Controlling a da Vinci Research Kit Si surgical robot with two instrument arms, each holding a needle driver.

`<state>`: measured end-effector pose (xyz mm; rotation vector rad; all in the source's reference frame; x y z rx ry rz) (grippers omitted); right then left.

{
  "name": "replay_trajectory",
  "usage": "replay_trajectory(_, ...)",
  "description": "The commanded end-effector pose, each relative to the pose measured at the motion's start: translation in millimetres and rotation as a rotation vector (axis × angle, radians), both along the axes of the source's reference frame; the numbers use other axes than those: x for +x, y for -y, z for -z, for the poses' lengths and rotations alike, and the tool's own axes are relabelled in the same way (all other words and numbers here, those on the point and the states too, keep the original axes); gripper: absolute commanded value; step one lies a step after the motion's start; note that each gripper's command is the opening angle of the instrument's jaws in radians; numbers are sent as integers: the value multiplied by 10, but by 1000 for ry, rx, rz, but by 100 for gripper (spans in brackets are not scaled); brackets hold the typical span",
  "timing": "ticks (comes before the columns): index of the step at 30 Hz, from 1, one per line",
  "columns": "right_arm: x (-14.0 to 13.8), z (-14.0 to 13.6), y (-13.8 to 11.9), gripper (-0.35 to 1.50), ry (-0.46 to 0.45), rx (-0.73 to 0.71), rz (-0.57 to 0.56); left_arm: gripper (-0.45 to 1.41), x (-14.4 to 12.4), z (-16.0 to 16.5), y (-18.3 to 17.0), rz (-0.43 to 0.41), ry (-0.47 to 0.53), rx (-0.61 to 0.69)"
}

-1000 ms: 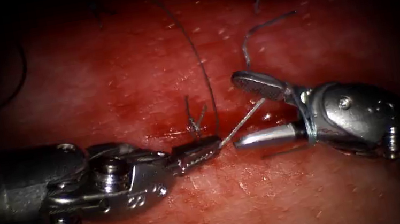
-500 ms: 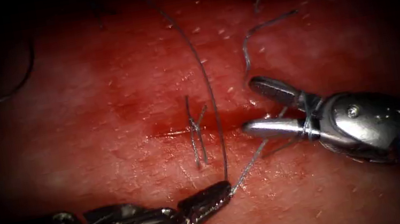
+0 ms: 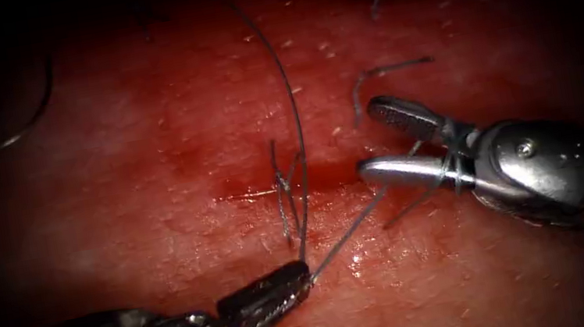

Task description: Wound Closure

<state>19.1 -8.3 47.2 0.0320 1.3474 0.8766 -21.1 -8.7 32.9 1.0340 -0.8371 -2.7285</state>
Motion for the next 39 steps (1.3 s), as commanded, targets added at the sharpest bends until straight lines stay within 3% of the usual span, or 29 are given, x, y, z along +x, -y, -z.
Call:
replay_trajectory(1,5,-10,5,32,8,-2,-4,-45,-6,-4,-1,-4,-3,-3)
replay_trajectory(15,-1,-34,9,37,64,41,-39,-45,-17,-25,-17,10,-12,-5)
replay_trajectory(23,-16,-50,5,29,103,69,-42,-45,-17,-40,-32,15,-15,-4)
replay_trajectory(32,-11,-58,-1,29,108,78,-52,-45,-13,-54,-45,18,-18,-3)
replay_trajectory(35,-9,-62,-7,47,105,78,-50,-45,-13,-56,-47,19,-19,-3)
replay_trajectory(39,-7,-63,-9,52,101,79,-47,-45,-13,-56,-47,20,-19,-3)
